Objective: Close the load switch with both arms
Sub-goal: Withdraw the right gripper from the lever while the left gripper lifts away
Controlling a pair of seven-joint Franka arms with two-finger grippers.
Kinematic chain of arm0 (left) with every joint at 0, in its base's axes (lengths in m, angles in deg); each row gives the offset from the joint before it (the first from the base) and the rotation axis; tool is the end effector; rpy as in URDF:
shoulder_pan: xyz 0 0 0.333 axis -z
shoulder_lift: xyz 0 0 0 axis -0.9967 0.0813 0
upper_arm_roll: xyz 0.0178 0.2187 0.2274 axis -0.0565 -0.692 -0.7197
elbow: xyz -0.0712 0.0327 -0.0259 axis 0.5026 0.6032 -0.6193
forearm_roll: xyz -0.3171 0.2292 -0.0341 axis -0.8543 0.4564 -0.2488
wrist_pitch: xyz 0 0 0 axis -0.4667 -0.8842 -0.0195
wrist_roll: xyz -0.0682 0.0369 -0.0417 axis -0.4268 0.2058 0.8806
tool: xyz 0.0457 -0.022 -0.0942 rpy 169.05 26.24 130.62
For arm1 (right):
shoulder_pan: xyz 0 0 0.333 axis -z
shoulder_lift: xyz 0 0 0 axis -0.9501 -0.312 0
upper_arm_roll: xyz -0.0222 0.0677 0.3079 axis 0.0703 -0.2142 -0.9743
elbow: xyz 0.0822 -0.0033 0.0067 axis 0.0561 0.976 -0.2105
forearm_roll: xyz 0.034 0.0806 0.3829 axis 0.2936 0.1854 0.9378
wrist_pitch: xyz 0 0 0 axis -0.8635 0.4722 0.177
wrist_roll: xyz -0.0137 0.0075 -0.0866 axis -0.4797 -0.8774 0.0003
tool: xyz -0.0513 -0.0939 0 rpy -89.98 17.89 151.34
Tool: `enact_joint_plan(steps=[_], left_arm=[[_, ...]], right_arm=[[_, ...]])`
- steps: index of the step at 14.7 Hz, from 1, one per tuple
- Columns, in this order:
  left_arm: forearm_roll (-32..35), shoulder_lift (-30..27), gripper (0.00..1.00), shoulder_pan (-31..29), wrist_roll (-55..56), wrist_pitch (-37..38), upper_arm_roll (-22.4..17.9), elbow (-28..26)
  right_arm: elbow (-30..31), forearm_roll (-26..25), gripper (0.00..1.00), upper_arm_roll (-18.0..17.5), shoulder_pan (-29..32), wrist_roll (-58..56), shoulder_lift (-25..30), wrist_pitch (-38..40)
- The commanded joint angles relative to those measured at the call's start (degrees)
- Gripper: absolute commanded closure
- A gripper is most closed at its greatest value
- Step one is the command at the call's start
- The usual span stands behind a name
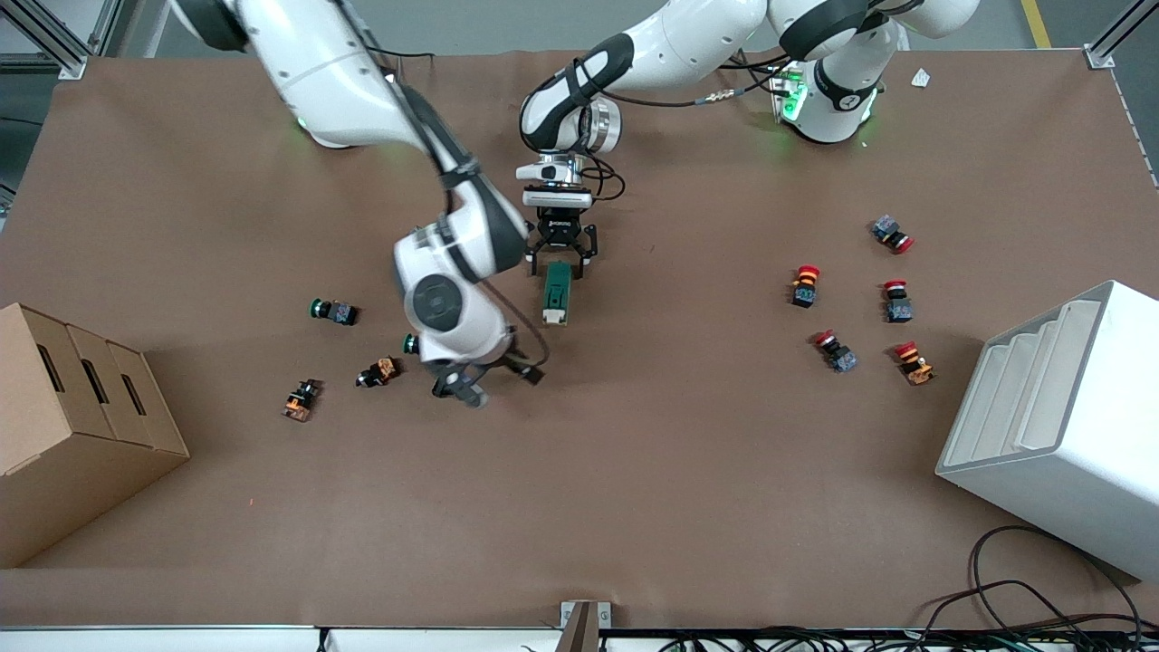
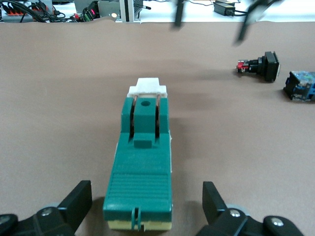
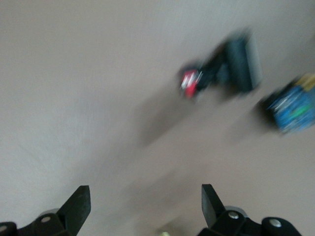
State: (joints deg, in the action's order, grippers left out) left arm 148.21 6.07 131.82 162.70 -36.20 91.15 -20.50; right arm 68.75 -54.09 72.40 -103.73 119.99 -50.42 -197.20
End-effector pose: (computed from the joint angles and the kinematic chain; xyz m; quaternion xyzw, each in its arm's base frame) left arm 0.2304 -0.5701 0.0857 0.8686 -0.0227 0.4942 0.0277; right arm 0.6052 0.3460 0.2577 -0.9449 0.3167 0.0692 0.0445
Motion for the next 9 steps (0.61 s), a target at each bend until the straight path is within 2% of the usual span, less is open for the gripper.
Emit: enact_joint_plan(steps=[1, 3, 5, 8, 9], left_arm=[[-1.8, -0.4, 0.01, 0.4, -1.3, 1.2, 0.3, 1.2], [-5.6, -2.8, 0.01, 0.0, -4.4, 1.4, 1.1, 1.4], [-12.4, -6.7, 0.01, -1.0, -13.3, 1.1, 2.0, 1.6], [-24.6, -10.4, 0.01, -3.8, -24.5, 0.7, 3.5, 6.1], [-28.6, -11.1, 0.01, -4.1, -28.0, 0.7, 3.4, 8.2]], right_arm=[[2.1, -4.0, 0.00, 0.5, 4.4, -9.4, 8.1, 7.3], [2.4, -8.6, 0.00, 1.5, 7.5, -17.6, 11.7, 11.5], [2.4, -9.6, 0.00, 1.5, 11.5, -28.1, 14.8, 14.2], [2.4, -10.5, 0.00, 1.6, 18.3, -45.4, 18.9, 17.0], [2.4, -12.6, 0.00, 1.6, 20.0, -49.2, 20.2, 18.1]])
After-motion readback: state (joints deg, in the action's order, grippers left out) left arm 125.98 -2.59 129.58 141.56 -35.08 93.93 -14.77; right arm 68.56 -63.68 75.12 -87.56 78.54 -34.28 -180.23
